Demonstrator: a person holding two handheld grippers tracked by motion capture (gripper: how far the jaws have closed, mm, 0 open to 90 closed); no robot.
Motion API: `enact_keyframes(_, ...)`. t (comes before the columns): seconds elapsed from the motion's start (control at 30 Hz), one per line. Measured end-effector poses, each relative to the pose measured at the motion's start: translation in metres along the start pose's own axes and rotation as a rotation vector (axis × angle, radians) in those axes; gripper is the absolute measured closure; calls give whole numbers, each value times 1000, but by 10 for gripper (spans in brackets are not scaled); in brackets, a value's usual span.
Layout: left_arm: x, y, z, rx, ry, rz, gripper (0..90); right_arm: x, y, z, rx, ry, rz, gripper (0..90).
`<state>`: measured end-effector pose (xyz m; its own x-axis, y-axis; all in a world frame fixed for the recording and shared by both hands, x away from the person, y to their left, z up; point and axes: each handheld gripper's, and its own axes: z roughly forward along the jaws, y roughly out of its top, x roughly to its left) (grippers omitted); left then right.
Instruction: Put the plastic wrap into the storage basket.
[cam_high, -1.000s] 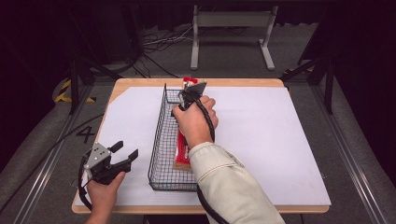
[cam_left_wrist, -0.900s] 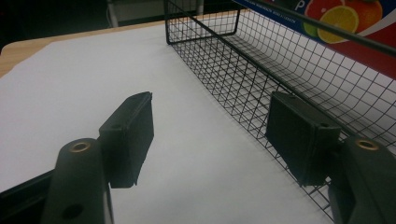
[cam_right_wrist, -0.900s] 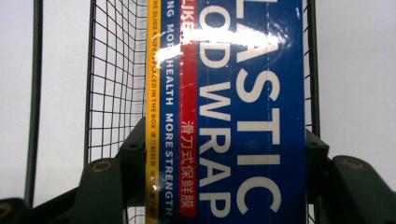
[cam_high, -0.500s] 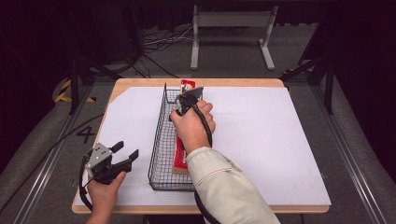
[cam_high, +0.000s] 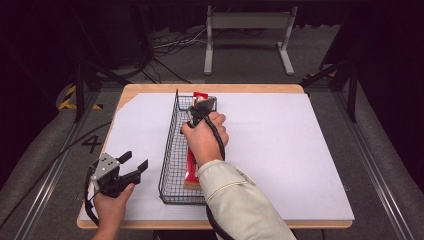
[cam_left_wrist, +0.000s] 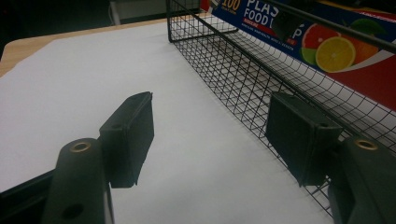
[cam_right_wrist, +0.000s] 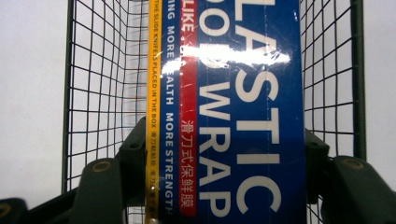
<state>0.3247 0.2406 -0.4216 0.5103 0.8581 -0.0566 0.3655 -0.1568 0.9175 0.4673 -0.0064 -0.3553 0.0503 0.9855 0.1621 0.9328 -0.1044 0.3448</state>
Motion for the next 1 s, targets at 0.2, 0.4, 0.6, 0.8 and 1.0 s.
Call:
enact_keyframes(0.2, 0, 0, 0, 4, 5, 1, 329, 0, -1, 4, 7, -11, -4, 398)
enact_keyframes(0.4, 0, 0, 0, 3, 8, -2, 330, -1, -5, 9, 20, -34, -2, 398)
enact_keyframes(0.6, 0, 0, 0, 3, 9, -4, 330, -3, -4, 12, 13, -49, 1, 398)
enact_keyframes(0.8, 1, 0, -1, 3, 10, -6, 330, -5, 2, 9, 11, -60, -1, 397)
enact_keyframes(1.0, 1, 0, -1, 1, 8, -2, 332, -1, 1, 15, 24, -83, -13, 396)
